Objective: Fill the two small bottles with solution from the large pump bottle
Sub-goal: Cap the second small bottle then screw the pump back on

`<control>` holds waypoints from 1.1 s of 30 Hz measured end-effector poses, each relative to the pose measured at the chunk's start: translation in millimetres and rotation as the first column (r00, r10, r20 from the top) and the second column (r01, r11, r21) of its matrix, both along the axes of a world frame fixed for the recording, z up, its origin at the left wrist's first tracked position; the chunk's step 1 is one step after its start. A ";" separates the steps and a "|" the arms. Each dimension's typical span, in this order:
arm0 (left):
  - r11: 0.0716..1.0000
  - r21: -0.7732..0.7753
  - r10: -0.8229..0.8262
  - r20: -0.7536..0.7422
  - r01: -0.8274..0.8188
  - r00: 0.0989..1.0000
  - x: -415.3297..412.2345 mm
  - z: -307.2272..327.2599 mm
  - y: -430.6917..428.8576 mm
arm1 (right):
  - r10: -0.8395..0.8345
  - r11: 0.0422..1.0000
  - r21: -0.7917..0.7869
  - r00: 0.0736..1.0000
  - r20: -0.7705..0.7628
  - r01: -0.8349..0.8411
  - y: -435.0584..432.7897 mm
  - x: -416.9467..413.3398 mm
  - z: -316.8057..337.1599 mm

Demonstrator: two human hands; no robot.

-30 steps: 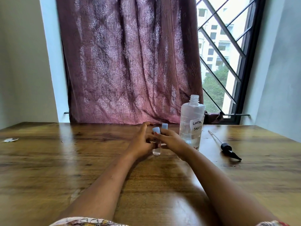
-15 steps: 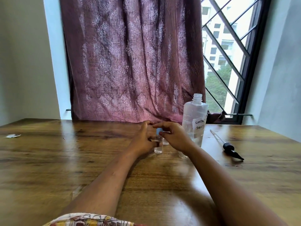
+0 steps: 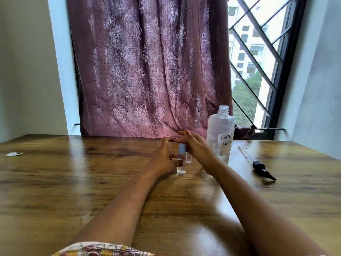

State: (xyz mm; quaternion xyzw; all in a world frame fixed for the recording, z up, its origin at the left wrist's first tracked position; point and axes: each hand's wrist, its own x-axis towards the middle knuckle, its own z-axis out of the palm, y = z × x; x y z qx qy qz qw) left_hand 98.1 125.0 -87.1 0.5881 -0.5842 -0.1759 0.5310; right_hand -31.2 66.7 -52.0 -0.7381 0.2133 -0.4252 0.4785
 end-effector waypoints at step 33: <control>0.998 0.048 0.045 0.030 -0.047 0.999 0.7 -1.0 -1.2 | -0.187 0.891 -0.444 0.969 -0.160 0.099 -5.3 -0.3 -5.0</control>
